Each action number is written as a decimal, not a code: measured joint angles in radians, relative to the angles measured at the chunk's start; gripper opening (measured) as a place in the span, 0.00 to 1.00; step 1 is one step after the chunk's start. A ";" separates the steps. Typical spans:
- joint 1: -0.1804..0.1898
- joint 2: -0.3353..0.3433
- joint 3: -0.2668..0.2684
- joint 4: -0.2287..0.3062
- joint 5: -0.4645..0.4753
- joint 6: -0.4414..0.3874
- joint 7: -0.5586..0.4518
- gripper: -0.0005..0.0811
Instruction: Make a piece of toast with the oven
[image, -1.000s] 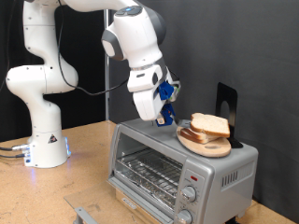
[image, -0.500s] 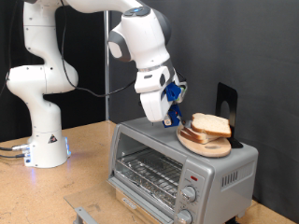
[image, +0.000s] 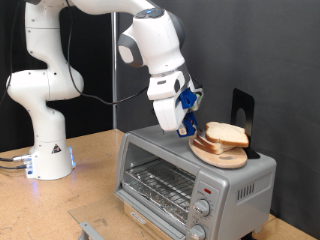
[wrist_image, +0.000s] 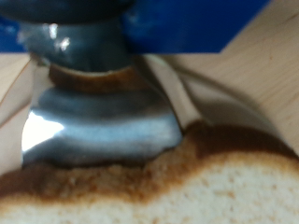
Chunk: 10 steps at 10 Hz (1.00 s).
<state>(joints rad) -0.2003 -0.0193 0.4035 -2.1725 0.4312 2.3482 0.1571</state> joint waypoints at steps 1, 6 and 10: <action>0.000 -0.001 0.000 -0.008 0.014 0.023 -0.017 0.49; -0.001 -0.061 -0.005 -0.077 0.161 0.105 -0.147 0.49; -0.002 -0.139 -0.027 -0.131 0.227 0.098 -0.200 0.49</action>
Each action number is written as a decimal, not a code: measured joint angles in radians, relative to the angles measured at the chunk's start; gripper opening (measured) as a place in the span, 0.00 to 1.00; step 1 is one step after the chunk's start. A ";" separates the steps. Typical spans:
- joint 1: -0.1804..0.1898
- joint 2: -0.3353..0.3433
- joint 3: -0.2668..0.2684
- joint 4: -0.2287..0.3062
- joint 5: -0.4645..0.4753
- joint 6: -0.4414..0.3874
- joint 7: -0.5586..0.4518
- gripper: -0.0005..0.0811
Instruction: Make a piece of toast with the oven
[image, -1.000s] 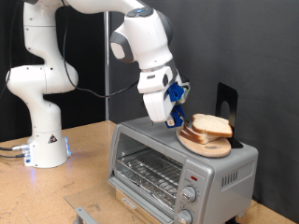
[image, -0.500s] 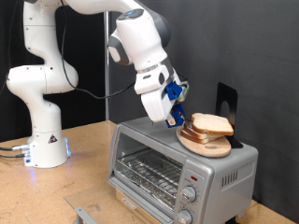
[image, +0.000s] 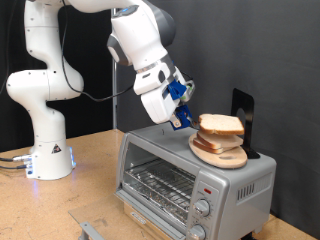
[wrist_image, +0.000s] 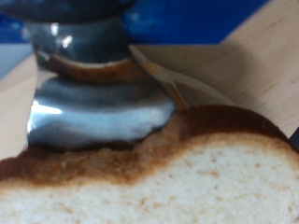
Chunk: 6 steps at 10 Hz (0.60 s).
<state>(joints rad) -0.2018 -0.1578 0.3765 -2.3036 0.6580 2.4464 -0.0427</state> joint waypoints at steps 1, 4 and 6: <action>0.000 -0.024 -0.009 -0.015 0.014 -0.012 -0.011 0.49; 0.000 -0.036 -0.027 -0.030 0.056 -0.049 -0.098 0.49; -0.003 -0.093 -0.084 -0.070 0.077 -0.148 -0.196 0.49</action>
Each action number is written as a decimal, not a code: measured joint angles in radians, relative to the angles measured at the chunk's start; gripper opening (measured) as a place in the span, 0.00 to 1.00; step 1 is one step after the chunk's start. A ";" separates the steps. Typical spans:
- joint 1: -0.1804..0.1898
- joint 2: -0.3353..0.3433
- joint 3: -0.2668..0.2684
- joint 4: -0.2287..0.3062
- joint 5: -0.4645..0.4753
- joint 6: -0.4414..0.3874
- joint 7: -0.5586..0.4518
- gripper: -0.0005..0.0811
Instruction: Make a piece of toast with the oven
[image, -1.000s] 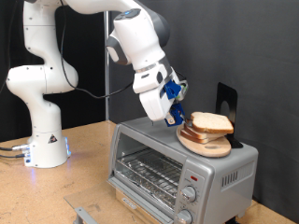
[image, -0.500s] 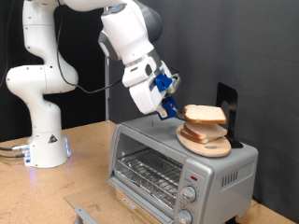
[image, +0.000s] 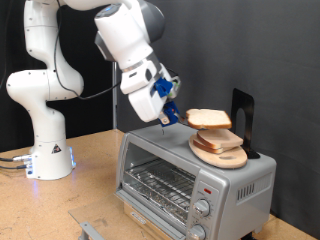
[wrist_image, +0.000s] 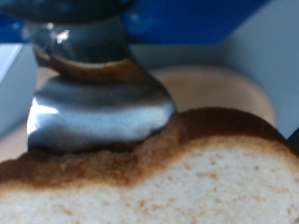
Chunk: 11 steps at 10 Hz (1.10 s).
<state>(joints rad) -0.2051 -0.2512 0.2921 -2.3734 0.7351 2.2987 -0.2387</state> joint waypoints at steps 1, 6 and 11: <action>-0.003 -0.031 -0.026 -0.024 0.006 -0.024 -0.033 0.49; -0.045 -0.167 -0.136 -0.149 0.026 -0.029 -0.092 0.49; -0.066 -0.189 -0.185 -0.201 0.021 -0.043 -0.205 0.49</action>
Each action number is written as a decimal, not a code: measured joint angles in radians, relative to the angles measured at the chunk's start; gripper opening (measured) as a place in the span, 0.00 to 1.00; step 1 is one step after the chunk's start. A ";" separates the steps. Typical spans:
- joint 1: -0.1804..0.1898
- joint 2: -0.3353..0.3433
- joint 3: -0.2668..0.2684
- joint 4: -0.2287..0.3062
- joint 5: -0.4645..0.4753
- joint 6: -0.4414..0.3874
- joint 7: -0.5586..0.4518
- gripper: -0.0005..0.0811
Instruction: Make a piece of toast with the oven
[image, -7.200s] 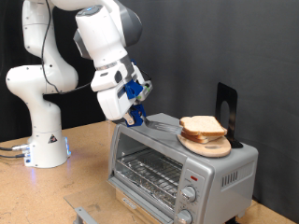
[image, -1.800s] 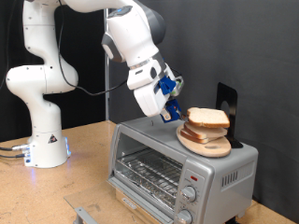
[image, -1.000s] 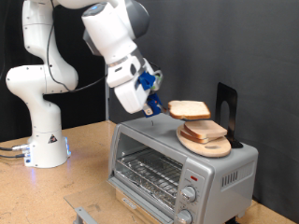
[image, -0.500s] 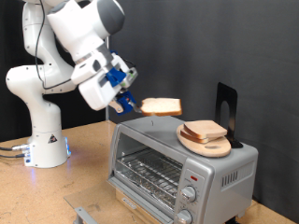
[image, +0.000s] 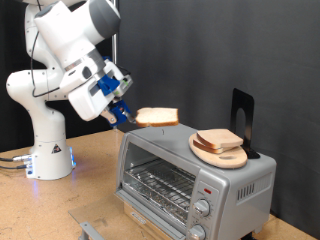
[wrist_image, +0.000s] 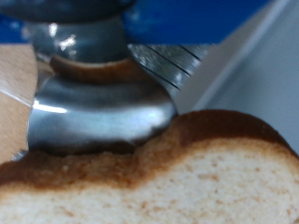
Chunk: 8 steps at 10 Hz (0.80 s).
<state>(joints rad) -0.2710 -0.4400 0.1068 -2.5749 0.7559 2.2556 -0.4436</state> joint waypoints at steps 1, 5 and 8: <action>-0.020 0.000 -0.021 -0.019 -0.004 0.016 -0.017 0.49; -0.117 0.056 -0.043 -0.070 -0.067 0.153 -0.028 0.49; -0.131 0.109 -0.062 -0.060 -0.069 0.158 -0.067 0.49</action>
<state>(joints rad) -0.4021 -0.3308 0.0452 -2.6350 0.6868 2.4133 -0.5106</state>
